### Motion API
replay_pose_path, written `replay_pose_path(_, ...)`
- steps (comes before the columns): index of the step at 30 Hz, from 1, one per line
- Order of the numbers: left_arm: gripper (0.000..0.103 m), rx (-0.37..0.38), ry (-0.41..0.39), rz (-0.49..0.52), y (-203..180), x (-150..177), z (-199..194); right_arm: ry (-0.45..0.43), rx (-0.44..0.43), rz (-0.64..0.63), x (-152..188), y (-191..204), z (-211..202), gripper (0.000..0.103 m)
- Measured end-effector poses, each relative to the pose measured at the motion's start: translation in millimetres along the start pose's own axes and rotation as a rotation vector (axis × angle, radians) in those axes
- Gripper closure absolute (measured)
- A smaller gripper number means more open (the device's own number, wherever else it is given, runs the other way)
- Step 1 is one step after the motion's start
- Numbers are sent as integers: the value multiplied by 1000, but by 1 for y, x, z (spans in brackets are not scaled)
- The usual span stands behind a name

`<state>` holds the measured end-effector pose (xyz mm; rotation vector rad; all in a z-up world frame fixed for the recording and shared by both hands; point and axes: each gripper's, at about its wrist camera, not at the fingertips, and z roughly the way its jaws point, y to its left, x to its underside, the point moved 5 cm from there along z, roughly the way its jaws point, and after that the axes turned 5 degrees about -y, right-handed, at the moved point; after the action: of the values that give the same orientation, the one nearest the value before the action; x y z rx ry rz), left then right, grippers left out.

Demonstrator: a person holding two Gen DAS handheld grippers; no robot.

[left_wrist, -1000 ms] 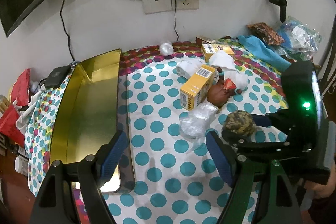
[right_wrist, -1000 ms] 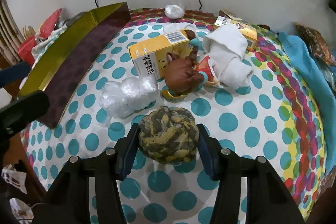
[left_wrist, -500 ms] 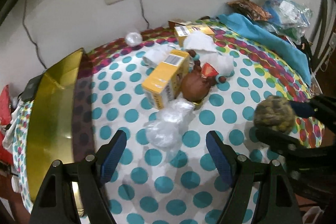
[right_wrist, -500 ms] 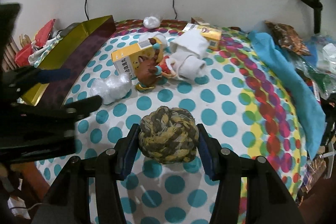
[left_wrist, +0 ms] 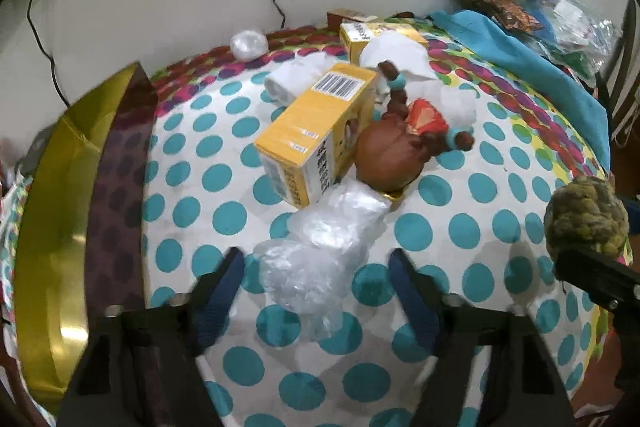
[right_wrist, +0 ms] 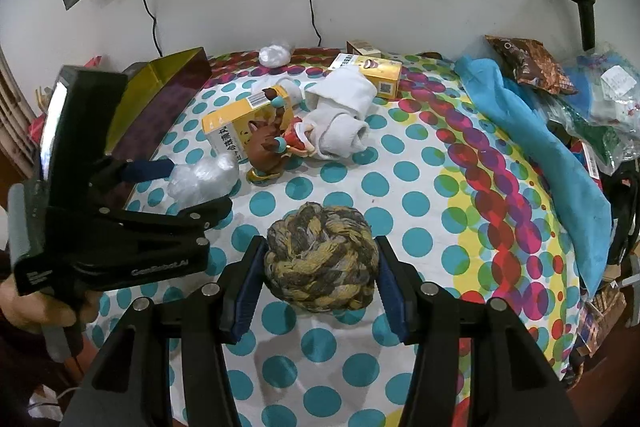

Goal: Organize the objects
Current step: 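Grasp the clear plastic bag with the left tool while the right tool grasps the rope ball, then carry the plastic bag into the gold tray and open the left tool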

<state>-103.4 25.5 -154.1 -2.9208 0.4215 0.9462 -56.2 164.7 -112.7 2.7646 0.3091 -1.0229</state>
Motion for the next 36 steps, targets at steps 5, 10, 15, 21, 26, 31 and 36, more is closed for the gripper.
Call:
replay_pose_path(5, 61, 11, 12, -51, 4, 1, 6, 0, -9, 3, 0, -1, 3, 53)
replay_pose_path(10, 69, -7, -3, -39, 0, 0, 3, 0, -11, 14, 1, -1, 10, 53)
replay_pose_path(15, 69, -14, -34, -40, -1, -2, -4, -27, 2, 27, 0, -7, 20, 53)
replay_pose_path(21, 69, -19, -60, -38, 0, -3, -14, -110, 78, 17, -10, -19, 36, 53)
replay_pose_path(26, 69, -20, -75, -56, 7, -3, -28, -131, 129, 57, -16, -35, 51, 53)
replay_pose_path(31, 69, -26, -116, -99, 23, -6, -50, -135, 163, 108, -21, -51, 62, 53)
replay_pose_path(36, 69, -39, -141, -150, 41, -5, -70, -127, 182, 142, -25, -61, 67, 53)
